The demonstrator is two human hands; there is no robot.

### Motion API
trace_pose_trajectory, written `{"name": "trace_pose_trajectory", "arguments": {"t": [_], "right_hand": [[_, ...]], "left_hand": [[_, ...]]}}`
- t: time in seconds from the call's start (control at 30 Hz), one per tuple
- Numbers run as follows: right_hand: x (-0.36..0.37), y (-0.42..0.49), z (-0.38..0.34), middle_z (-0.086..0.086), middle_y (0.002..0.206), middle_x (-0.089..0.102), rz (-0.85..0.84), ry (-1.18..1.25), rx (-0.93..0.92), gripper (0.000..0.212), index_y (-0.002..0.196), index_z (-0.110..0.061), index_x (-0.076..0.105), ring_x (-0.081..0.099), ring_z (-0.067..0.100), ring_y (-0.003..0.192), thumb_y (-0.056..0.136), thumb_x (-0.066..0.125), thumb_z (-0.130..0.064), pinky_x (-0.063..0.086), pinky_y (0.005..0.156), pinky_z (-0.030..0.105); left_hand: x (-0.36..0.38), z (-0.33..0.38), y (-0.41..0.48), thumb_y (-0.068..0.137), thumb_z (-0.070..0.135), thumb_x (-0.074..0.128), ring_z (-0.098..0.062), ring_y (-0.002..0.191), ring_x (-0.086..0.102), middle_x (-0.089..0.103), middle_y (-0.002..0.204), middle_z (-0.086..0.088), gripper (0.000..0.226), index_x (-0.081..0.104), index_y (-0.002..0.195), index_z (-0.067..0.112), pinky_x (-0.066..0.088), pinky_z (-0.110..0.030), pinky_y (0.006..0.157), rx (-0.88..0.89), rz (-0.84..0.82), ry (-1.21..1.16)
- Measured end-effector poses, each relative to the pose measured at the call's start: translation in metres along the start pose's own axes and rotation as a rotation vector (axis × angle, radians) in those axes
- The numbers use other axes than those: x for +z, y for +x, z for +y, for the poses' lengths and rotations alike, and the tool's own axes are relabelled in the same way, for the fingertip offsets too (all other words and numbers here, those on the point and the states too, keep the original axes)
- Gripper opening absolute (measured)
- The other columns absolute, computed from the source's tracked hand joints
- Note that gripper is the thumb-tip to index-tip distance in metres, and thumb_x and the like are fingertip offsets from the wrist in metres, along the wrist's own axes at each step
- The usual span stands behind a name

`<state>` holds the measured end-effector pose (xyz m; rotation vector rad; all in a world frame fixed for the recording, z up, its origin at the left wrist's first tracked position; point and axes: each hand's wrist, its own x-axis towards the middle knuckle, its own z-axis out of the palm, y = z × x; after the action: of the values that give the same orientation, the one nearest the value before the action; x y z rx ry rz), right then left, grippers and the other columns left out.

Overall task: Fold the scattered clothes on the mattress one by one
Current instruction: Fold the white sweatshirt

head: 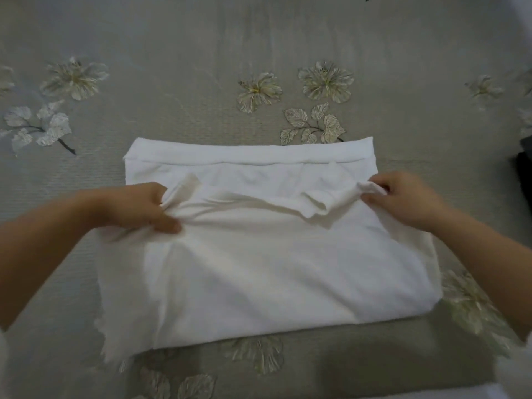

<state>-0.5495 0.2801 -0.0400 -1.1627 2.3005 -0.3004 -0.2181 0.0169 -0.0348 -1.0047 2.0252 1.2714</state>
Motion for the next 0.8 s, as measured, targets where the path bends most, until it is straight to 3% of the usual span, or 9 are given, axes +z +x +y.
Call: {"name": "trace_pose_trajectory", "arguments": {"t": [0.17, 0.3, 0.37, 0.43, 0.5, 0.6, 0.7, 0.8], "right_hand": [[0.009, 0.053, -0.002, 0.012, 0.071, 0.058, 0.219, -0.055, 0.023, 0.018, 0.077, -0.006, 0.06, 0.053, 0.031, 0.072, 0.091, 0.059, -0.018, 0.034, 0.061, 0.036], [0.021, 0.088, 0.002, 0.016, 0.09, 0.062, 0.364, -0.005, 0.071, 0.022, 0.098, -0.004, 0.063, 0.057, 0.036, 0.088, 0.094, 0.055, -0.024, 0.038, 0.071, 0.038], [0.033, 0.102, 0.004, 0.017, 0.108, 0.059, 0.419, -0.033, 0.142, 0.035, 0.114, -0.006, 0.058, 0.054, 0.037, 0.104, 0.094, 0.053, -0.034, 0.037, 0.084, 0.041], [0.048, 0.105, -0.002, 0.017, 0.133, 0.047, 0.439, -0.096, 0.229, 0.054, 0.133, -0.009, 0.046, 0.041, 0.034, 0.125, 0.091, 0.051, -0.043, 0.027, 0.101, 0.046], [0.067, 0.093, -0.011, 0.013, 0.148, 0.034, 0.413, -0.095, 0.218, 0.066, 0.141, -0.012, 0.037, 0.027, 0.029, 0.137, 0.087, 0.041, -0.048, 0.017, 0.11, 0.047], [0.106, 0.059, -0.022, 0.004, 0.159, 0.016, 0.255, -0.171, 0.084, 0.066, 0.149, -0.023, 0.024, 0.007, 0.02, 0.146, 0.09, 0.029, -0.052, 0.002, 0.115, 0.041], [0.14, 0.034, -0.017, 0.0, 0.162, 0.004, 0.095, -0.343, -0.029, 0.066, 0.152, -0.033, 0.011, -0.007, 0.017, 0.147, 0.091, 0.016, -0.058, -0.01, 0.115, 0.039], [0.151, 0.032, -0.013, 0.003, 0.161, 0.01, 0.113, -0.403, -0.04, 0.064, 0.152, -0.03, 0.016, -0.002, 0.021, 0.147, 0.093, 0.02, -0.056, -0.008, 0.116, 0.041]], "left_hand": [[-0.038, 0.006, 0.051, 0.058, 0.042, 0.084, -0.017, 0.078, 0.067, 0.072, 0.076, 0.002, 0.038, 0.069, 0.08, 0.015, 0.045, -0.025, 0.063, 0.006, 0.148, 0.052], [-0.063, 0.006, 0.083, 0.059, 0.046, 0.085, -0.014, 0.076, 0.064, 0.069, 0.075, 0.007, 0.037, 0.069, 0.08, 0.02, 0.043, -0.024, 0.064, -0.014, 0.204, 0.135], [-0.066, 0.003, 0.099, 0.073, 0.038, 0.08, -0.019, 0.077, 0.063, 0.068, 0.077, 0.004, 0.025, 0.068, 0.085, 0.019, 0.04, -0.026, 0.062, -0.004, 0.364, 0.19], [-0.056, -0.004, 0.113, 0.084, 0.029, 0.071, -0.026, 0.086, 0.06, 0.065, 0.09, -0.003, 0.025, 0.064, 0.105, 0.018, 0.04, -0.03, 0.069, 0.006, 0.611, 0.171], [-0.029, -0.016, 0.116, 0.09, 0.029, 0.06, -0.032, 0.109, 0.054, 0.059, 0.117, -0.011, 0.04, 0.052, 0.128, 0.017, 0.041, -0.038, 0.088, 0.024, 0.796, 0.137], [0.028, -0.032, 0.104, 0.091, 0.041, 0.041, -0.035, 0.137, 0.026, 0.031, 0.149, -0.016, 0.056, 0.035, 0.141, 0.017, 0.02, -0.054, 0.109, 0.031, 0.907, 0.244], [0.085, -0.045, 0.086, 0.093, 0.044, 0.028, -0.024, 0.146, -0.002, 0.004, 0.16, -0.01, 0.059, 0.024, 0.148, 0.025, 0.0, -0.052, 0.114, -0.022, 0.827, 0.3], [0.115, -0.055, 0.075, 0.094, 0.05, 0.02, -0.021, 0.146, -0.011, -0.004, 0.16, -0.007, 0.061, 0.016, 0.151, 0.029, -0.003, -0.052, 0.115, -0.114, 0.82, 0.308]]}}
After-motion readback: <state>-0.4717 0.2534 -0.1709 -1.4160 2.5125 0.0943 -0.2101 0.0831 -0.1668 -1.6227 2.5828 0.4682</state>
